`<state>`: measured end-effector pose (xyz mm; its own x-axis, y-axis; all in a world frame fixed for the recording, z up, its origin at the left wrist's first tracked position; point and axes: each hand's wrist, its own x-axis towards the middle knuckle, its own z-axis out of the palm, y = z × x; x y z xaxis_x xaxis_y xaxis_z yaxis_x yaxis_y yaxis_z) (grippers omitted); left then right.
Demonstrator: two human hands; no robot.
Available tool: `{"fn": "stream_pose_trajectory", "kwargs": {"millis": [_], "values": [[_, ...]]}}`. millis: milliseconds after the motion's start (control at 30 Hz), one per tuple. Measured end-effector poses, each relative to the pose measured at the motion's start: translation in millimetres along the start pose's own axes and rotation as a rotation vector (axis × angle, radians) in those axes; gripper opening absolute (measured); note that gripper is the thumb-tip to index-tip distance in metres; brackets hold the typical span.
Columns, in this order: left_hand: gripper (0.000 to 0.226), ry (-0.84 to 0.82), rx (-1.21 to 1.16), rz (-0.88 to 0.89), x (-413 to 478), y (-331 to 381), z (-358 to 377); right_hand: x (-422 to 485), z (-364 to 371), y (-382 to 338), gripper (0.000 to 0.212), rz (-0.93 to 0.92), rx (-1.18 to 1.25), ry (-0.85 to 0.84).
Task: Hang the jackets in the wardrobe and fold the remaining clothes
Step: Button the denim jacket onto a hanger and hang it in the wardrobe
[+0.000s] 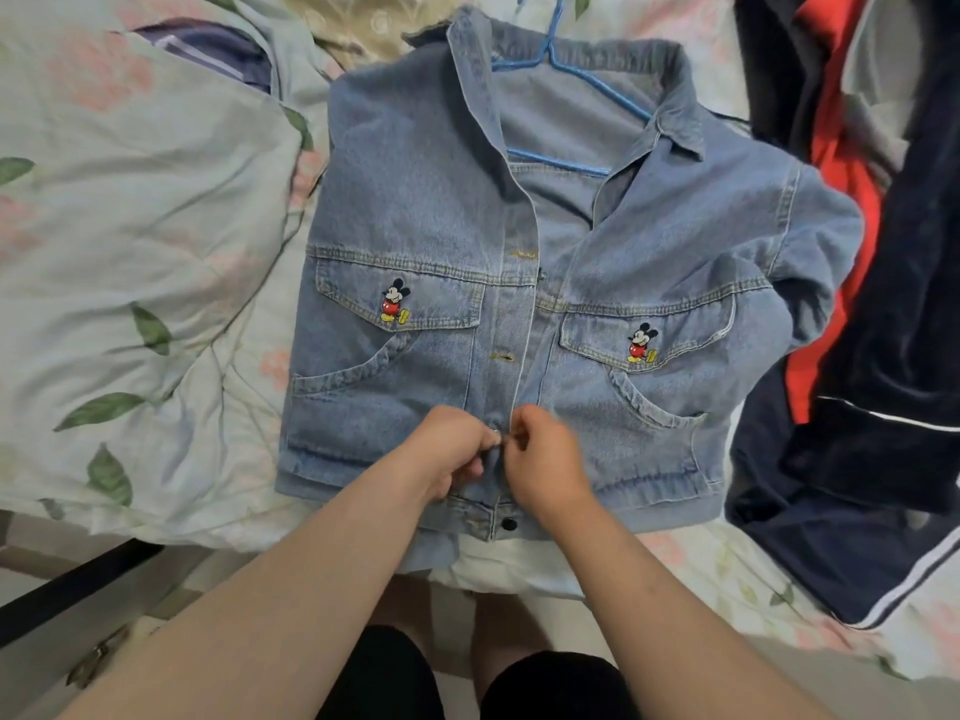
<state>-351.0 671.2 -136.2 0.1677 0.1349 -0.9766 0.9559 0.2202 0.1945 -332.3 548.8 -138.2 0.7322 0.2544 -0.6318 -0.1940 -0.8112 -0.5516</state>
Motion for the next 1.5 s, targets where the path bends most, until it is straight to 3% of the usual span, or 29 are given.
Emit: {"fn": "stream_pose_trajectory", "kwargs": {"millis": [133, 200, 300, 400, 533, 633, 733, 900, 1100, 1233, 1400, 1500], "values": [[0.012, -0.023, 0.263, 0.034, 8, 8, -2, 10, -7, -2, 0.005, 0.009, -0.038, 0.015], [0.015, 0.099, 0.459, 0.203, 13, 20, -4, 26, -25, -6, 0.01, -0.028, -0.004, 0.105], [0.025, 0.33, 0.491, 0.518, 16, 42, 0, 65, -49, -10, 0.015, -0.052, -0.021, 0.204], [0.04, 0.322, 0.661, 0.646, 22, 57, 10, 95, -54, -7, 0.027, -0.043, -0.152, 0.026], [0.028, 0.329, 0.866, 0.61, 33, 61, 9, 107, -51, 6, 0.026, -0.02, -0.007, -0.042], [0.018, 0.36, 0.752, 0.581, 34, 58, 3, 108, -48, 13, 0.024, -0.018, 0.041, -0.068], [0.02, 0.394, 0.583, 0.577, 34, 51, -4, 101, -40, 13, 0.025, -0.093, -0.065, -0.121], [0.037, 0.338, 0.451, 0.677, 36, 39, -7, 90, -28, -4, 0.01, -0.181, -0.222, -0.064], [0.019, 0.311, 0.431, 0.699, 37, 39, -6, 90, -34, -10, 0.029, 0.046, 0.281, -0.073], [0.038, 0.26, 0.288, 0.685, 32, 39, -1, 86, -36, -13, 0.026, 0.1, 0.408, -0.095], [0.026, 0.146, -0.008, 0.495, 32, 46, -6, 82, -34, -12, 0.022, 0.169, 0.576, -0.076], [0.02, 0.091, 0.059, 0.526, 32, 47, -9, 80, -32, -12, 0.02, 0.235, 0.758, -0.104]]}}
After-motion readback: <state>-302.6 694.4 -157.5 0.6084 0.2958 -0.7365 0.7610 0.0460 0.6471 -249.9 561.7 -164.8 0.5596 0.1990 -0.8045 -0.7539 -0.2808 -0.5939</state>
